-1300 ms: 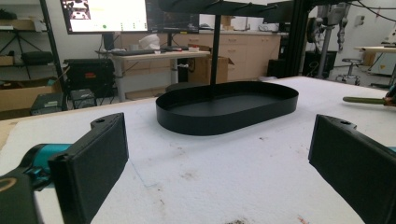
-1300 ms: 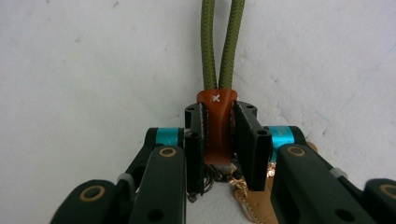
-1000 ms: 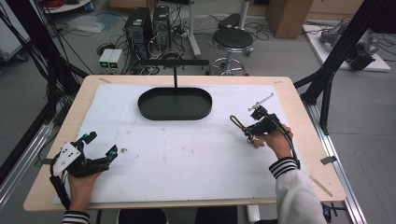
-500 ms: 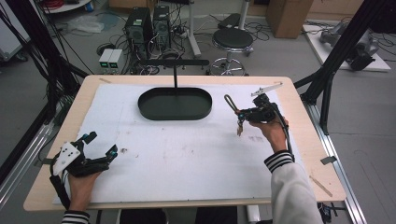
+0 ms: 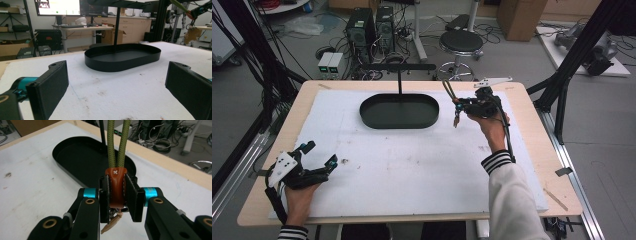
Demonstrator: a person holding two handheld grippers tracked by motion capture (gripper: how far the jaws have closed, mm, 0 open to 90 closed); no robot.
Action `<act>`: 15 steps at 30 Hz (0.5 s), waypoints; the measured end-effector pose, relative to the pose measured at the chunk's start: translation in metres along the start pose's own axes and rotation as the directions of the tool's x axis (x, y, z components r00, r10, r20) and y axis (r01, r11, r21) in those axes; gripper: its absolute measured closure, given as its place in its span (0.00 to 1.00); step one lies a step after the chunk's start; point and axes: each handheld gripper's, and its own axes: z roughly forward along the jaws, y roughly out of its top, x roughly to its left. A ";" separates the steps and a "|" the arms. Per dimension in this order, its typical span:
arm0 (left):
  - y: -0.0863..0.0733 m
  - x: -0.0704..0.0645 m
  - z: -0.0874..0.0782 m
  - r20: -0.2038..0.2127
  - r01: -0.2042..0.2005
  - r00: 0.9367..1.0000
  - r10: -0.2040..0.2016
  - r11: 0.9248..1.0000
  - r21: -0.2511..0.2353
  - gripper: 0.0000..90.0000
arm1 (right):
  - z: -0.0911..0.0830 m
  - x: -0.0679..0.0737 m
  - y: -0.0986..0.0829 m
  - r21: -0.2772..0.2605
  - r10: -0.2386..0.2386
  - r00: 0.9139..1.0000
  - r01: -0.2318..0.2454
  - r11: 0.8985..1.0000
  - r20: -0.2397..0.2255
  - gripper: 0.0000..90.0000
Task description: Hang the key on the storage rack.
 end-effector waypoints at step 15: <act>0.000 -0.001 0.000 0.000 -0.006 1.000 0.006 1.000 -0.003 0.06 | 0.022 0.006 0.033 -0.061 -0.043 0.995 0.049 0.997 0.092 0.83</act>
